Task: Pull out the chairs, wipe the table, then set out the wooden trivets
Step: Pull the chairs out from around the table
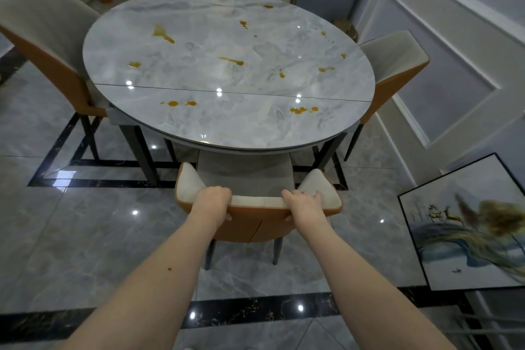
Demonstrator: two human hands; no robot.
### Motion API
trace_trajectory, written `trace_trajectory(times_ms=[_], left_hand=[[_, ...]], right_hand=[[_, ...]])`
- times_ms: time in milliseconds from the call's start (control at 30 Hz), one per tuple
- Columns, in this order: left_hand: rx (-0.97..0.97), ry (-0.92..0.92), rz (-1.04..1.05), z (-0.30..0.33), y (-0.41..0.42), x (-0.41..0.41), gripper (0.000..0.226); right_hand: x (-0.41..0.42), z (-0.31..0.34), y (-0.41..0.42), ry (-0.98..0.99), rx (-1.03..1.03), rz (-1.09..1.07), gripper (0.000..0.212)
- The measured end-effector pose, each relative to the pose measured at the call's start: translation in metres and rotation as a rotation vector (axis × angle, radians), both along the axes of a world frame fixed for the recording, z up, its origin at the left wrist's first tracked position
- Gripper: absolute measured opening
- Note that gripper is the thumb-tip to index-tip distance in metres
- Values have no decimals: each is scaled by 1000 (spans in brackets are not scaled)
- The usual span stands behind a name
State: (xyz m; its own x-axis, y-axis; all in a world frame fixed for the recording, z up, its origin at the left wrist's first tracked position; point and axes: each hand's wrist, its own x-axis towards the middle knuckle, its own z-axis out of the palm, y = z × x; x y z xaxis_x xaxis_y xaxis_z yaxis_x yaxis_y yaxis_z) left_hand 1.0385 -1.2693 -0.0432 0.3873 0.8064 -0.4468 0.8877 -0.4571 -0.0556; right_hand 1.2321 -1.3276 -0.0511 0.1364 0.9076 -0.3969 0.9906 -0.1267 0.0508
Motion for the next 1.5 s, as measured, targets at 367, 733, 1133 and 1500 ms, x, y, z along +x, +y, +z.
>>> trace_trajectory(times_ms=[367,733,1133,1500], left_hand=[[-89,57,8,6,6,13,42],[-82,48,2,6,-2,11,43],[-100,52,3,10,-3,12,42],[-66,28,4,6,-5,11,41]], right_hand=[[11,-2,5,-19,35,69,35],[8,0,-1,-34,42,62,35],[3,5,-3,-48,23,38,30],[4,7,-3,-31,21,40,25]])
